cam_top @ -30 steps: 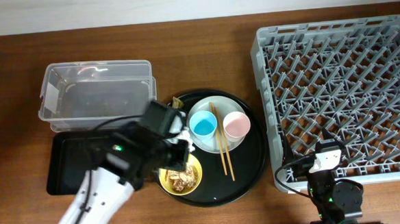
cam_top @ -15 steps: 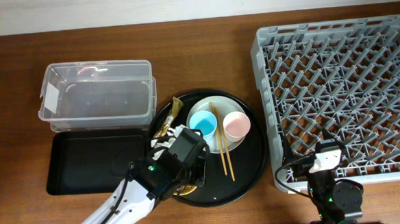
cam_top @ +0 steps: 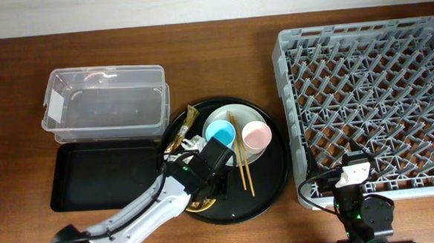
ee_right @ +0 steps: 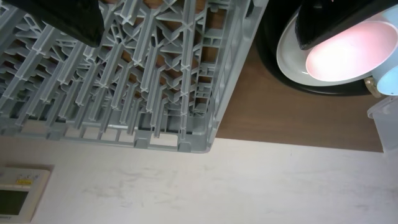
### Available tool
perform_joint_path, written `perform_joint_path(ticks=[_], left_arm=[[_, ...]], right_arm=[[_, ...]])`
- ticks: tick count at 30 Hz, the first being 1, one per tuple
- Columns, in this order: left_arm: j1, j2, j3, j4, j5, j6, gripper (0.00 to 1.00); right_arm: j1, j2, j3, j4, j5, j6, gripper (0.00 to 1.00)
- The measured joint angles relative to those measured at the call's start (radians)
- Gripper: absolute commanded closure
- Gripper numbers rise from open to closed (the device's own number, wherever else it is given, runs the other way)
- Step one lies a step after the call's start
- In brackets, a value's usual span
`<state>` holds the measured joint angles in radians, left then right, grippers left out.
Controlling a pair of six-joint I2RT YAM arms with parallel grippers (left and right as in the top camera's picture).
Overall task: Sort waste into correct bins and load items into the dishwasher rack
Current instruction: 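Reach the left gripper to the yellow bowl and grasp its rim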
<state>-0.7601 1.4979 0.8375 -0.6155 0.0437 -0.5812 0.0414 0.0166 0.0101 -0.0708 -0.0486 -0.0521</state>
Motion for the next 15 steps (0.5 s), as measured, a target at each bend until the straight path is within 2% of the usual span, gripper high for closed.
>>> perform_joint_path(ticks=[15], left_arm=[[0.0, 0.019, 0.0, 0.004, 0.0, 0.0, 0.77]], right_arm=[[0.0, 0.0, 0.0, 0.0, 0.0, 0.0, 0.01]])
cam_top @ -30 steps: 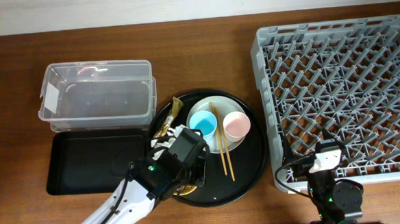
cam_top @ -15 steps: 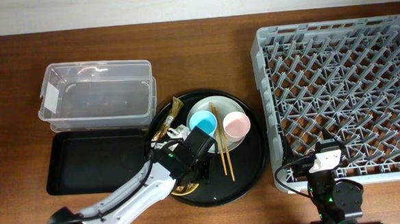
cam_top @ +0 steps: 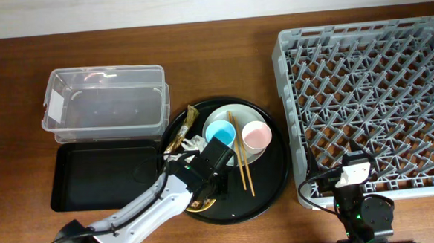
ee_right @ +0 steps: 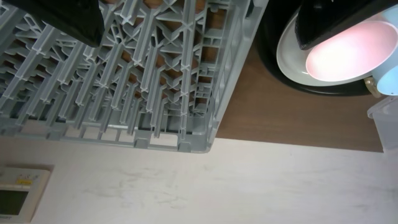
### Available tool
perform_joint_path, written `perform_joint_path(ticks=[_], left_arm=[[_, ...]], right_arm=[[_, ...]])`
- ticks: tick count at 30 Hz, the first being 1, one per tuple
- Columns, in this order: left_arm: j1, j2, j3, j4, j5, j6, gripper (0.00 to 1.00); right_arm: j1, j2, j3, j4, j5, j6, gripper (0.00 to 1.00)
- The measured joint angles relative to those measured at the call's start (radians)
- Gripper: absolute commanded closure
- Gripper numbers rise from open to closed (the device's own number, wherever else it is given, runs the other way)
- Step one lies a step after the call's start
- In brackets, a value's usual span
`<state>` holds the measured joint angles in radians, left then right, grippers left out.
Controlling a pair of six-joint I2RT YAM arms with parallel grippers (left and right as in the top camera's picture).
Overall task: Sort waste into correct bins and load items into the dishwasher rack
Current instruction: 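Reach the left gripper to the yellow bowl and grasp its rim, then lift the yellow bowl with the left gripper toward the black tray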
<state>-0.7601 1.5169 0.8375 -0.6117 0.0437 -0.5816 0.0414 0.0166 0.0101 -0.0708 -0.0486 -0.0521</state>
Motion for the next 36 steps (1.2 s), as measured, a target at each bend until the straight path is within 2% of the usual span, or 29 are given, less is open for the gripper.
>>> perform_joint_path(ticks=[2, 5, 10, 17, 25, 36], left_arm=[[0.0, 0.002, 0.0, 0.004, 0.0, -0.003, 0.77], [0.0, 0.014, 0.0, 0.011, 0.0, -0.003, 0.92], [-0.001, 0.026, 0.0, 0.007, -0.007, -0.01, 0.99], [-0.002, 0.024, 0.02, -0.031, -0.016, -0.01, 0.99], [-0.002, 0.024, 0.162, -0.227, -0.039, 0.0, 0.99], [0.018, 0.024, 0.371, -0.494, -0.233, 0.074, 1.0]], right_arm=[[0.0, 0.0, 0.0, 0.0, 0.0, 0.0, 0.01], [0.0, 0.0, 0.0, 0.0, 0.0, 0.0, 0.01], [0.0, 0.0, 0.0, 0.0, 0.0, 0.0, 0.02], [0.0, 0.0, 0.0, 0.0, 0.0, 0.001, 0.01], [0.0, 0.0, 0.0, 0.0, 0.0, 0.0, 0.01], [0.0, 0.0, 0.0, 0.0, 0.0, 0.0, 0.01]])
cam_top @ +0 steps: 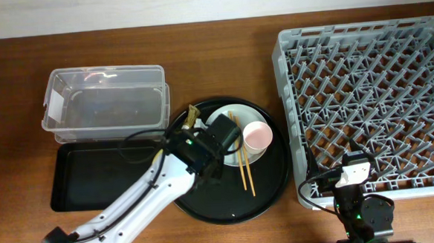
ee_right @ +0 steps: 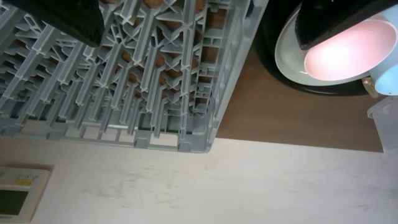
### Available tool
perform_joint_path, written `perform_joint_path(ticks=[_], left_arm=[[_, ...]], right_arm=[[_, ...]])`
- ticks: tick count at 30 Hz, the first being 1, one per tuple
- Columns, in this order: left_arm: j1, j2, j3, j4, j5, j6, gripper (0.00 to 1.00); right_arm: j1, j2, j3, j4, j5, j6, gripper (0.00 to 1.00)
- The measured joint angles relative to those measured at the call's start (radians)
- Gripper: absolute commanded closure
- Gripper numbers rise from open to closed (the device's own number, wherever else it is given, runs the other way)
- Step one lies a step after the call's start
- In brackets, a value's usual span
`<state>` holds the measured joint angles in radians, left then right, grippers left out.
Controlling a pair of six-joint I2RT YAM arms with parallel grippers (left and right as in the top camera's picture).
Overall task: Sort waste into correct bins and load items into the dishwasher rack
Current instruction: 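Lift the yellow bowl with the left gripper toward the black tray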
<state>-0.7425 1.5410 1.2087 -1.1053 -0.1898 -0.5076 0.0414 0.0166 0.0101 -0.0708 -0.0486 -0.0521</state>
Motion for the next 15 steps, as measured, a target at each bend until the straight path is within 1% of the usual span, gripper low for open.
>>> perform_joint_path(ticks=[3, 5, 7, 9, 11, 15], left_arm=[[0.068, -0.006, 0.011, -0.024, -0.009, 0.039, 1.0], [0.163, -0.023, 0.012, -0.036, 0.001, 0.079, 1.0], [0.27, -0.045, 0.012, -0.035, 0.049, 0.126, 1.0], [0.409, -0.066, 0.013, -0.035, 0.117, 0.191, 1.0], [0.556, -0.075, 0.013, -0.034, 0.23, 0.269, 1.0], [0.793, -0.075, 0.013, -0.029, 0.458, 0.414, 1.0]], right_arm=[[0.0, 0.0, 0.0, 0.0, 0.0, 0.0, 0.01], [0.0, 0.0, 0.0, 0.0, 0.0, 0.0, 0.01], [0.0, 0.0, 0.0, 0.0, 0.0, 0.0, 0.01], [0.0, 0.0, 0.0, 0.0, 0.0, 0.0, 0.01], [0.0, 0.0, 0.0, 0.0, 0.0, 0.0, 0.01], [0.0, 0.0, 0.0, 0.0, 0.0, 0.0, 0.01]])
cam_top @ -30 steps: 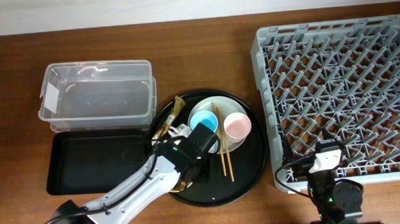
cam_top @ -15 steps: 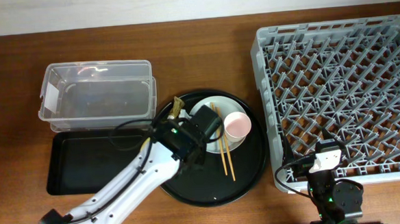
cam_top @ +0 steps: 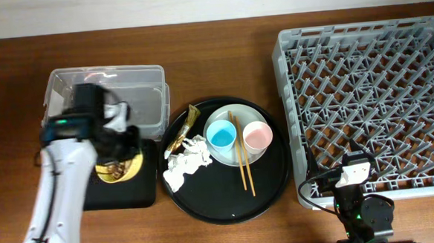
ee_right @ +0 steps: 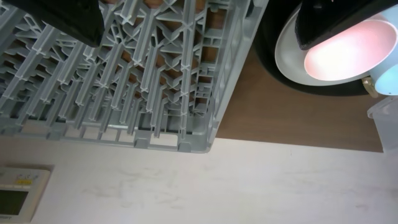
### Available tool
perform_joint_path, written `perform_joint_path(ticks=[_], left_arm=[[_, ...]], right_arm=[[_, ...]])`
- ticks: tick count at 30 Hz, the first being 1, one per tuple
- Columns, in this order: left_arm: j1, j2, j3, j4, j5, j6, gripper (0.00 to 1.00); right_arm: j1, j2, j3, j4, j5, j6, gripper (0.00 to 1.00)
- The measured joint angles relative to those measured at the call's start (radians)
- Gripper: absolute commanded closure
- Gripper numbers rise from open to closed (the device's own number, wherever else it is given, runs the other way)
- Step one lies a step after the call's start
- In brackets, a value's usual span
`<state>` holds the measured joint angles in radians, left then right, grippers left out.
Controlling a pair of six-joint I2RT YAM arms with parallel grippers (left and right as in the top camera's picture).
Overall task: Sort waste into correct bins and load items into the dishwasher rack
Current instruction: 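Lift the yellow bowl with the left gripper toward the black tray, then tip the yellow bowl over the black tray to dump scraps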
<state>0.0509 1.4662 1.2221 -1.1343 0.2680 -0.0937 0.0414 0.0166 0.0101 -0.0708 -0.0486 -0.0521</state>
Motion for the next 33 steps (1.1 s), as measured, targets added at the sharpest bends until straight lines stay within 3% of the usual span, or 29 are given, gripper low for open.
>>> perform_joint_path(ticks=[9, 18, 24, 33], left_arm=[[0.425, -0.005, -0.078, 0.052, 0.591, 0.307, 1.0], [0.714, -0.01, -0.373, 0.27, 1.001, 0.372, 1.0], [0.828, -0.01, -0.424, 0.299, 1.12, 0.379, 1.0], [0.834, -0.01, -0.427, 0.328, 1.24, 0.361, 1.0]], right_arm=[[0.0, 0.0, 0.0, 0.0, 0.0, 0.0, 0.01], [0.0, 0.0, 0.0, 0.0, 0.0, 0.0, 0.01], [0.0, 0.0, 0.0, 0.0, 0.0, 0.0, 0.01], [0.0, 0.0, 0.0, 0.0, 0.0, 0.0, 0.01]])
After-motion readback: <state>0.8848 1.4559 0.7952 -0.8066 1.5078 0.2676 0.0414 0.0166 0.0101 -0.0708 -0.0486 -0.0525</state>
